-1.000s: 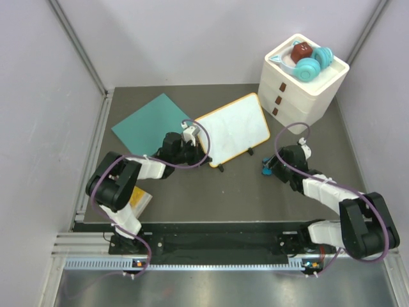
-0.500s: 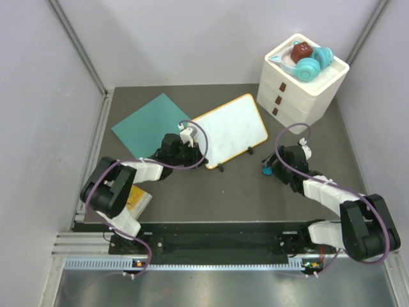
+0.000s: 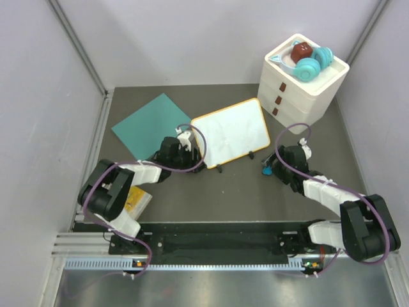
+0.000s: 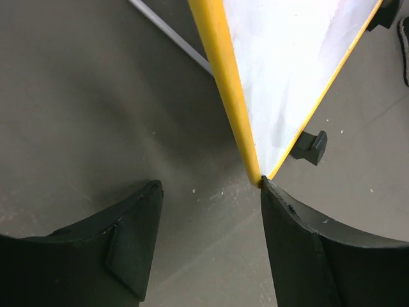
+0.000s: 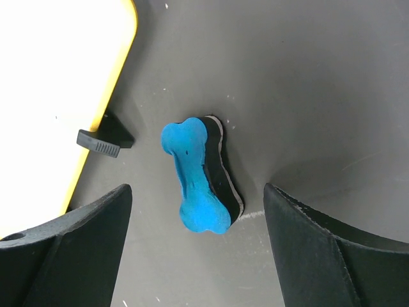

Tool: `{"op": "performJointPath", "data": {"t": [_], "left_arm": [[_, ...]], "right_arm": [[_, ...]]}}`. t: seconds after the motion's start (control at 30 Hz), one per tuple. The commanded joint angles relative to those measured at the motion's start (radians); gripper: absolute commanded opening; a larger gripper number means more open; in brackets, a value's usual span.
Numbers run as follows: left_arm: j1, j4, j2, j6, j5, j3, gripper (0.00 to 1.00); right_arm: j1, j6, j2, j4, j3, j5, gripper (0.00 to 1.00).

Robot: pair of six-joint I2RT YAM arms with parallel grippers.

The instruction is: Erase the whiteboard

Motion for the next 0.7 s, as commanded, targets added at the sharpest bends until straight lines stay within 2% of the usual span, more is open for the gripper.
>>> {"op": "performJointPath", "data": {"t": [0.0,0.23,0.5,0.67], "left_arm": [[0.012,-0.095,-0.020,0.035,-0.107,-0.038,0.68],[0.012,-0.068,-0.034,0.032,-0.107,-0.053,0.70],[0.012,0.012,-0.238,0.041,-0.072,-0.139,0.77],[0.012,-0.052,-0.376,0.057,-0.045,-0.110,0.97]], "right_arm": [[-0.006,-0.005,-0.026,0.006,0.011,0.022,0.82],[-0.006,-0.018,-0.070,-0.009,0.011,0.029,0.82],[-0.006,-0.058,-0.123,-0.032,0.024,0.034,0.84],[-0.006,-0.074,-0.139,-0.032,0.027,0.022,0.86]]}}
